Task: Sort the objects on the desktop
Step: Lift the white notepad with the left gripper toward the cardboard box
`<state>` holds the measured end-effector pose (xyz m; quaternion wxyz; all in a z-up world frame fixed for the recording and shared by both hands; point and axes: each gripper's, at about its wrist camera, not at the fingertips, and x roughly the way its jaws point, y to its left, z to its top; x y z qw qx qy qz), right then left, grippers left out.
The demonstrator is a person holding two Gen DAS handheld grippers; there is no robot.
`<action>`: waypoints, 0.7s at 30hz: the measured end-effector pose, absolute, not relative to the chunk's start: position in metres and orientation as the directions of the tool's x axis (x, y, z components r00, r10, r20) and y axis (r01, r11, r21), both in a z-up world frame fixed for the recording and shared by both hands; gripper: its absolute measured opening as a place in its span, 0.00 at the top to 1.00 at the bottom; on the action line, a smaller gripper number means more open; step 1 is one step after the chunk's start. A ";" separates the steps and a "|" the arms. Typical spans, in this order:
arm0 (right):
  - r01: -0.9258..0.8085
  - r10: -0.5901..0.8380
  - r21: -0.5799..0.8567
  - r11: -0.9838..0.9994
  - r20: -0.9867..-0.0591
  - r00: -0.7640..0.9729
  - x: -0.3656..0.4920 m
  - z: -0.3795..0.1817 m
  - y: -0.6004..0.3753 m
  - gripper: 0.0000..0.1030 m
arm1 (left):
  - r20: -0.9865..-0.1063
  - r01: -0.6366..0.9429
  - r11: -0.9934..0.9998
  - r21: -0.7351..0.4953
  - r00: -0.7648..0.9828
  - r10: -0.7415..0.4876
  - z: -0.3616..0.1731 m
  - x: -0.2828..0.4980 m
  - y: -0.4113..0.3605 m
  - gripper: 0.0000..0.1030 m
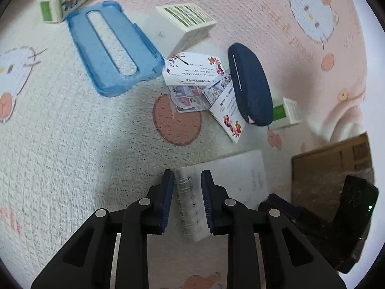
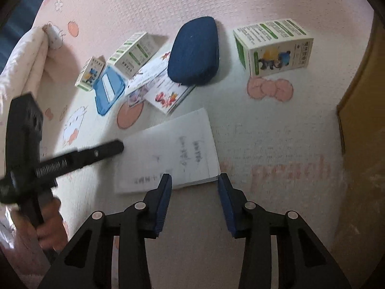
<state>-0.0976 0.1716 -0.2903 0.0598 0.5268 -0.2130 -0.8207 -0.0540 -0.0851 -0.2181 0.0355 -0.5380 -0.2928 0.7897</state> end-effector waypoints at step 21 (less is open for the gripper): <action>-0.109 -0.383 0.459 -0.882 -0.830 -0.405 -0.127 -0.303 0.184 0.65 | -0.894 0.250 -0.871 -0.424 -0.273 0.357 -0.220 -0.056 -0.058 0.69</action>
